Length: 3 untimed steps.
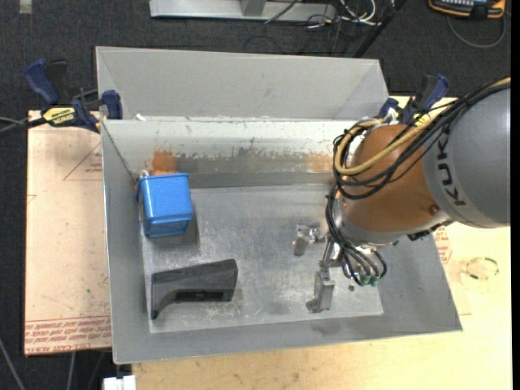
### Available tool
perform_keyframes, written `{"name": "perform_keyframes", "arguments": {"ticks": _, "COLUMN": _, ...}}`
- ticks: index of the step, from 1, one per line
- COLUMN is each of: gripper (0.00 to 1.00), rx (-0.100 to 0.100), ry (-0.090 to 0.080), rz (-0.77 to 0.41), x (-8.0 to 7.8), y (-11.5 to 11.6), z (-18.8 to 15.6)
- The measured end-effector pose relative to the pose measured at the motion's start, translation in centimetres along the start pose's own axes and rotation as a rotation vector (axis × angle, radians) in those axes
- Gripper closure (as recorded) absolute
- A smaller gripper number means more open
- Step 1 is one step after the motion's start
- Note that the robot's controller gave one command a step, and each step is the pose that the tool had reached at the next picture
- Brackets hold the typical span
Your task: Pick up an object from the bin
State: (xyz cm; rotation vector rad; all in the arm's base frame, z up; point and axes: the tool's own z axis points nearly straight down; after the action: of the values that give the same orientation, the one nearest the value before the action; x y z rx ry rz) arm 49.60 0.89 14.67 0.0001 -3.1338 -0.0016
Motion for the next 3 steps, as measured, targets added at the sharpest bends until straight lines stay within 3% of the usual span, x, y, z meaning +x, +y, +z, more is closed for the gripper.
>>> {"name": "perform_keyframes", "arguments": {"ticks": 1, "gripper": 0.00, "rx": 0.000, "ry": -0.008, "rz": 0.000, "x": -0.2, "y": 0.0, "z": -0.4}}
{"name": "perform_keyframes", "arguments": {"ticks": 2, "gripper": 0.00, "rx": 0.003, "ry": -0.007, "rz": -0.060, "x": -1.6, "y": 1.6, "z": 0.3}}
{"name": "perform_keyframes", "arguments": {"ticks": 3, "gripper": 0.00, "rx": -0.002, "ry": -0.009, "rz": -0.161, "x": -1.2, "y": 4.3, "z": 3.0}}
